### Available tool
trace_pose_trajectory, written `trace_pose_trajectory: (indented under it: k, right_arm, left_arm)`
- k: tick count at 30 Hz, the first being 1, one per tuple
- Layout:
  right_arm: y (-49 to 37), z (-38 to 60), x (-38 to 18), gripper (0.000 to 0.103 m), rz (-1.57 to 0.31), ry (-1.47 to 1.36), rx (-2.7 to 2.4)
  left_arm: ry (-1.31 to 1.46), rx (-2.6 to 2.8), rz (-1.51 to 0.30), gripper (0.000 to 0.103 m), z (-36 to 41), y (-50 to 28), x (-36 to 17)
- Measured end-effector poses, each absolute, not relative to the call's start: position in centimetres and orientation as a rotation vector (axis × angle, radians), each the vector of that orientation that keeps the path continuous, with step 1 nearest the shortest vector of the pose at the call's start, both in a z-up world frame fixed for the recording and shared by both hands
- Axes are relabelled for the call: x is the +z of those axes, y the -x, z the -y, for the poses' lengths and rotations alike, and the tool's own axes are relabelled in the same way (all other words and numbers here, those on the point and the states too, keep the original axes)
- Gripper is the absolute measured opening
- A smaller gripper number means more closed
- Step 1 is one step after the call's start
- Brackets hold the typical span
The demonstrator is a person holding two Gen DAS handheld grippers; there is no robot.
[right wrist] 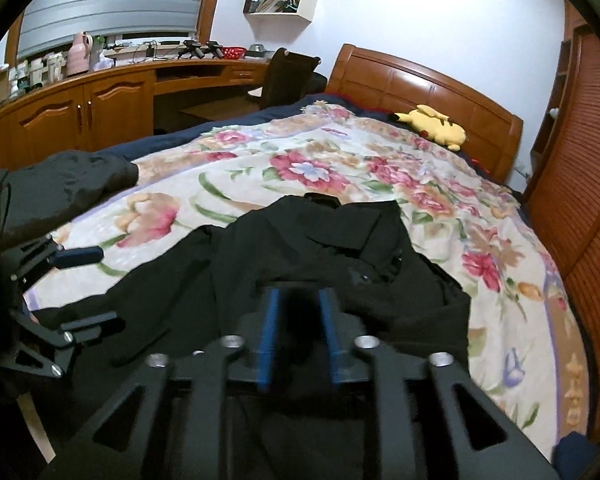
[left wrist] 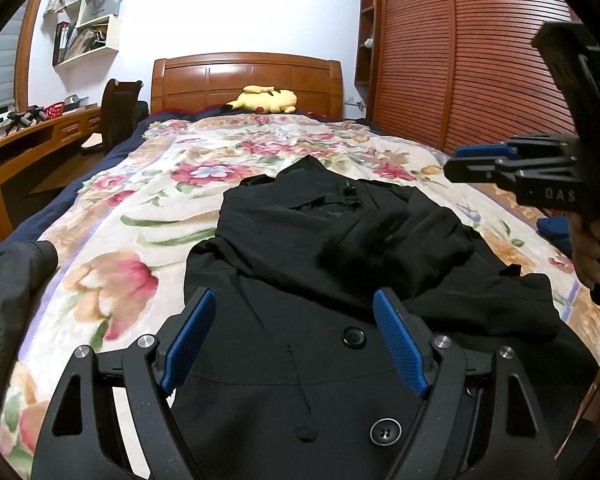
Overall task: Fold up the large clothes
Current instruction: 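Lift the sleeve with the right gripper, fold it across the coat body, release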
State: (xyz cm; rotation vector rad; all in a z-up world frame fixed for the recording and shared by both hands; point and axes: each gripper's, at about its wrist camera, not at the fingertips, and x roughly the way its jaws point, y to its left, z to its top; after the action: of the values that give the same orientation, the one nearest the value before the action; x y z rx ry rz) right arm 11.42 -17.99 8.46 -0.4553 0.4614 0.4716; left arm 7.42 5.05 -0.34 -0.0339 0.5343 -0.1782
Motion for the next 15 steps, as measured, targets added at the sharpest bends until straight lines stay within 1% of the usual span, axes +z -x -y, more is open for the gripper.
trace_pose_trajectory:
  k: [1, 2, 4, 9, 15]
  right_arm:
    - [-11.4, 18.3, 8.5, 0.036, -0.459, 0.451, 0.471]
    - [-11.5, 17.9, 8.1, 0.04, -0.463, 0.444, 0.475]
    - [-11.9, 18.0, 7.7, 0.043, -0.471, 0.438, 0.459]
    - [-13.9, 16.8, 5.2, 0.044, -0.539, 0.38, 0.448]
    - [-17.2, 15.6, 4.1, 0.044, -0.583, 0.283, 0.44]
  left_arm:
    - [0.031, -0.178, -0.534, 0.082, -5.0, -7.4, -0.3]
    - [0.029, -0.178, -0.536, 0.082, -4.9, -7.4, -0.4]
    - [0.029, -0.179, -0.539, 0.082, -4.9, -7.5, -0.4]
    - [0.028, -0.177, -0.54, 0.082, -4.8, -7.5, -0.5]
    - [0.02, -0.164, -0.549, 0.082, -5.0, -7.6, -0.8]
